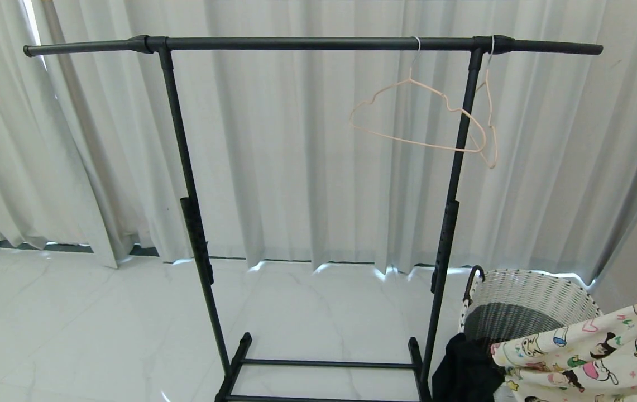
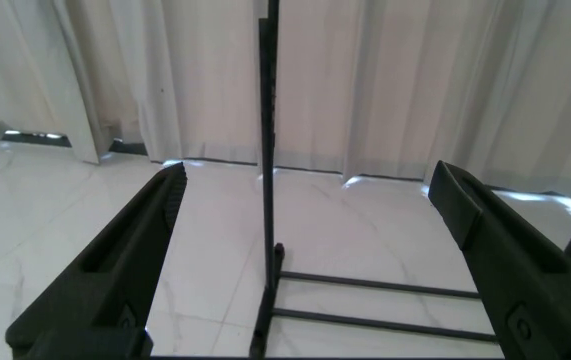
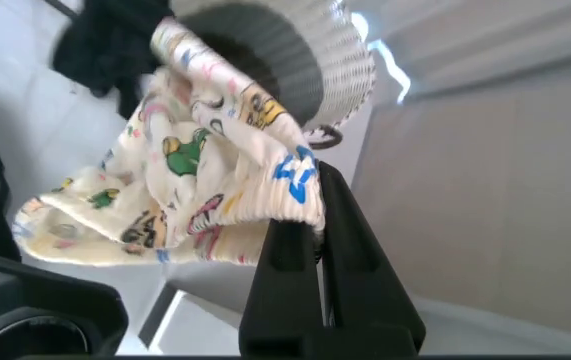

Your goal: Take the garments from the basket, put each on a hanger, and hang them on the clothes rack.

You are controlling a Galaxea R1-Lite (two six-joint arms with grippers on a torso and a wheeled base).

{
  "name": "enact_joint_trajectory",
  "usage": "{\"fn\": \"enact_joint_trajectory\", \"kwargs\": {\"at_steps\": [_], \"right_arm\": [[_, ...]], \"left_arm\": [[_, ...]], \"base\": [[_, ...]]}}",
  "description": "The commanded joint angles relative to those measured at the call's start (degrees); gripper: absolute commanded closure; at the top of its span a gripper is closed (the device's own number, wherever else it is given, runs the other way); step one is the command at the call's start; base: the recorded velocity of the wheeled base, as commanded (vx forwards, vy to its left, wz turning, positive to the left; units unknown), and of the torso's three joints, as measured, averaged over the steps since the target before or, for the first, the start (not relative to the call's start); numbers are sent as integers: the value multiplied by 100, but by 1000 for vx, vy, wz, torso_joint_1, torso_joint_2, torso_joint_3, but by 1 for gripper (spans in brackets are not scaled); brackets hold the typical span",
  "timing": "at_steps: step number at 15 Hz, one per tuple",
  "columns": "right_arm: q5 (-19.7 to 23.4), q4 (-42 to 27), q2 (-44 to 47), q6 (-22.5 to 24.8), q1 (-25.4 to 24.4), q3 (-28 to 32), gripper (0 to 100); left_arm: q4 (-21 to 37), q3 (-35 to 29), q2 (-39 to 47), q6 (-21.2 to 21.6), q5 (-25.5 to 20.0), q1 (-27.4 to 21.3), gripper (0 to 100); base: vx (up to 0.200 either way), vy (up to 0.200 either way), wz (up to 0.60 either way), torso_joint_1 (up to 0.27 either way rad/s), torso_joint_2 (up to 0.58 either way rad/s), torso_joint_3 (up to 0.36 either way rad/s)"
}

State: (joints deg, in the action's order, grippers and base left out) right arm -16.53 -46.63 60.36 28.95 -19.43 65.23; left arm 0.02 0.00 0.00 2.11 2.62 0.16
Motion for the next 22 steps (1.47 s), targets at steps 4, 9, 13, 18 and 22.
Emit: {"fn": "enact_joint_trajectory", "kwargs": {"at_steps": [4, 9, 13, 18, 22], "right_arm": [[141, -13, 284, -109, -641, 596, 100], [634, 198, 1180, -1234, -1678, 1229, 100], [642, 787, 1962, -2183, -2416, 1141, 100], [616, 1182, 2736, -2851, -2979, 1167, 100], [616, 1367, 2877, -2860, -3137, 1176, 100]], "left_arm": [[-2, 0, 9, 18, 2, 2, 0], [-2, 0, 9, 9, 2, 2, 0], [-2, 0, 9, 123, 2, 2, 0], [-2, 0, 0, 176, -42, 2, 0], [-161, -1037, 765, -141, -693, -271, 0]], "base": [[-100, 0, 0, 0, 1, 1], [0, 0, 0, 0, 0, 0], [0, 0, 0, 0, 0, 0], [0, 0, 0, 0, 0, 0], [0, 0, 0, 0, 0, 0]]}}
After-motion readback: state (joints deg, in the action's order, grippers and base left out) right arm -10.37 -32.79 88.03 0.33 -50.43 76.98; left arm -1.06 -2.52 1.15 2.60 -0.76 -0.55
